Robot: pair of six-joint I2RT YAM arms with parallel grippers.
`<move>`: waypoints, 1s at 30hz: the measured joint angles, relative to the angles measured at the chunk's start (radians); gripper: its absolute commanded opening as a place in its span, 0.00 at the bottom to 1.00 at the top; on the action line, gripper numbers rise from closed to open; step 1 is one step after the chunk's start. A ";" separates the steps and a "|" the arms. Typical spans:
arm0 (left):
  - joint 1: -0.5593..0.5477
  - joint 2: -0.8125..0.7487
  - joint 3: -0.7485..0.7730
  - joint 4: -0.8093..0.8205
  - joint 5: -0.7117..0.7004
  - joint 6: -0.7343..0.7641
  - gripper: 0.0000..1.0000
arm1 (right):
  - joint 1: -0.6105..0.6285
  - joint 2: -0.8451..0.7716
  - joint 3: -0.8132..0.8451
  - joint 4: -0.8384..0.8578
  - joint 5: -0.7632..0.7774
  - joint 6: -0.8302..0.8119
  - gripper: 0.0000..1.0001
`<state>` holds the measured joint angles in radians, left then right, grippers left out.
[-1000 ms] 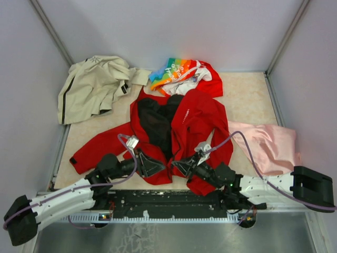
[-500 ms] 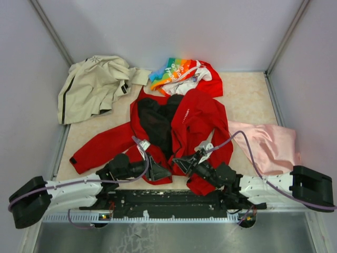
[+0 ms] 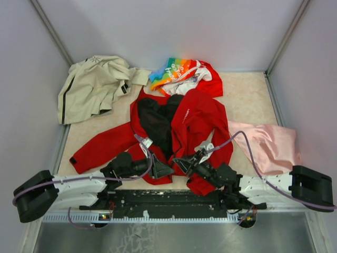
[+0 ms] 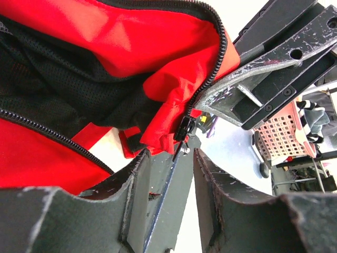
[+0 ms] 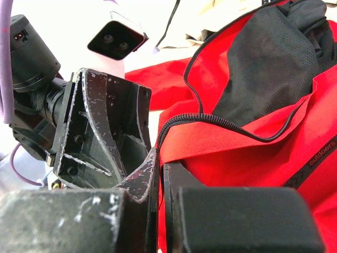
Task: Zip up the jacket
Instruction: Adjust the jacket at the center of the board, then pick up the jacket from the center of the board.
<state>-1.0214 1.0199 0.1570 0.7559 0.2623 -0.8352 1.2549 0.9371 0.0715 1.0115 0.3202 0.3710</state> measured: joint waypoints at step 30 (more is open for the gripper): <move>-0.011 -0.064 0.031 -0.076 0.016 -0.066 0.33 | -0.001 0.002 -0.026 0.022 0.005 0.000 0.00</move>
<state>-1.0325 0.9558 0.1875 0.6804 0.2783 -0.9012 1.2541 0.9386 0.0456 1.0336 0.3248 0.3714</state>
